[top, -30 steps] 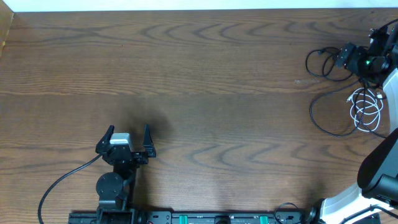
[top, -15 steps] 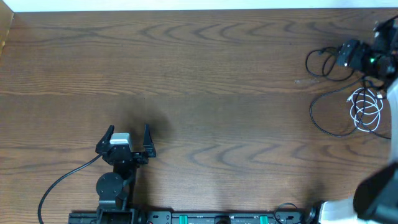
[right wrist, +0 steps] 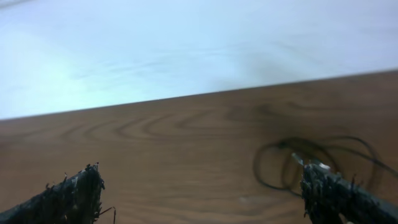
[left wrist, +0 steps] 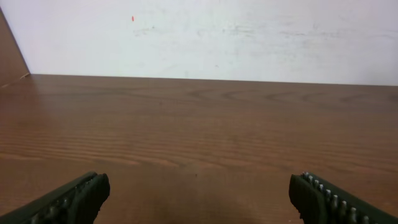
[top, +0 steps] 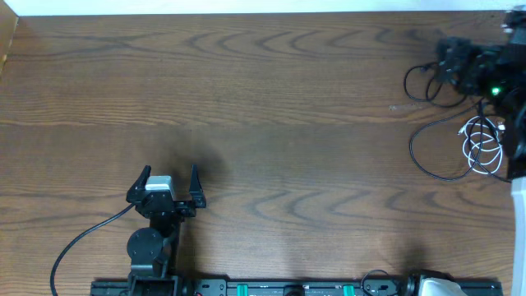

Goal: Untangle cables

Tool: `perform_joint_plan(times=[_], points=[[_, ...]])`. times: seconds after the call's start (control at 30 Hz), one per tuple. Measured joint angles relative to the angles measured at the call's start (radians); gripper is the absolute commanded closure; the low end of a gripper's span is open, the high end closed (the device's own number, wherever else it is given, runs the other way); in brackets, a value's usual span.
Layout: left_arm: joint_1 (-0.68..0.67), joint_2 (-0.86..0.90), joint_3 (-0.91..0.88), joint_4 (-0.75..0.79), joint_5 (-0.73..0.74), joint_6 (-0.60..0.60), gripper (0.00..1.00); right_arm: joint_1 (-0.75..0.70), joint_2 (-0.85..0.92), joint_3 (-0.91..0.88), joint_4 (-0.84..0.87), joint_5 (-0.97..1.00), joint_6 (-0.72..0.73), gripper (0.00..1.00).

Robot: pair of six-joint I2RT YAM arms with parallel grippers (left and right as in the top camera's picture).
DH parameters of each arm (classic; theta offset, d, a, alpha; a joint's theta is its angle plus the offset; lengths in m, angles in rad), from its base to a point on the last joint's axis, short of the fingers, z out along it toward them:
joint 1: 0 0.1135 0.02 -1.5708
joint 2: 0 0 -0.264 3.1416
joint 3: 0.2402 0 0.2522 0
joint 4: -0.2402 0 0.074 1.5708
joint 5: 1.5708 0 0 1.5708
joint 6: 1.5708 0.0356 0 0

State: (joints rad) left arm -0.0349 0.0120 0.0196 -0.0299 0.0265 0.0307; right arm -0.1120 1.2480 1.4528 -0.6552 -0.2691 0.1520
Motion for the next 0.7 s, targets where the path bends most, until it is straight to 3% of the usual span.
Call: perform_joint_plan(times=[0.27,0.53,0.7], points=[[0.0,0.0,0.0,0.0,0.0,0.0,0.02,0.2,-0.085,0.0,-0.076,-0.003,0.0,0.01],[0.0,0.0,0.0,0.0,-0.001,0.0,0.02,0.214,-0.224,-0.003,-0.224,0.137,0.0,0.01],[0.0,0.0,0.0,0.0,-0.003,0.0,0.02,0.214,-0.356,-0.085,-0.232,0.185,-0.012,0.01]])
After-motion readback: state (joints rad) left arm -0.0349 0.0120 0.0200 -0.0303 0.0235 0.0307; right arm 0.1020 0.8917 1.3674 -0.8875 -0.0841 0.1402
